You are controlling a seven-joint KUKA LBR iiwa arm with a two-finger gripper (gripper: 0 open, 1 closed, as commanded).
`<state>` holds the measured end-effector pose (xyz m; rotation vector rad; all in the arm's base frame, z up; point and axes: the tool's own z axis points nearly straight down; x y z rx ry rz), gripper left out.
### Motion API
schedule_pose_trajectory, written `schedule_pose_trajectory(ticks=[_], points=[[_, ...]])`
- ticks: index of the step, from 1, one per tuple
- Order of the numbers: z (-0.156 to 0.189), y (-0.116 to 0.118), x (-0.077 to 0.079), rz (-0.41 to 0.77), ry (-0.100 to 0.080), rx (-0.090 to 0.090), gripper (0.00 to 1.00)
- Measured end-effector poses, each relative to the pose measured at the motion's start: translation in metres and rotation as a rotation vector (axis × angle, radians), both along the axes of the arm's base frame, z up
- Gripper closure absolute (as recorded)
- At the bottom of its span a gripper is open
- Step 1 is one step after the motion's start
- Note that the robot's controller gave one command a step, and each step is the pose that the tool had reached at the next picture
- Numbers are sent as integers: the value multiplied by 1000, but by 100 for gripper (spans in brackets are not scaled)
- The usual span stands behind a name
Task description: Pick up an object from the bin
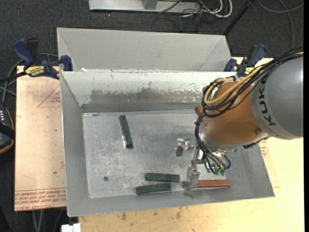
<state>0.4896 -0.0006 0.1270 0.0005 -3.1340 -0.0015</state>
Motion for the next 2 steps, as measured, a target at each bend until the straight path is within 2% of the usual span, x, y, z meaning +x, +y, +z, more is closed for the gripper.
schedule_pose_trajectory(ticks=[1, 2], points=[[3, 0, 2, 0, -7, 0, 100], [3, 0, 2, 0, -7, 0, 0]])
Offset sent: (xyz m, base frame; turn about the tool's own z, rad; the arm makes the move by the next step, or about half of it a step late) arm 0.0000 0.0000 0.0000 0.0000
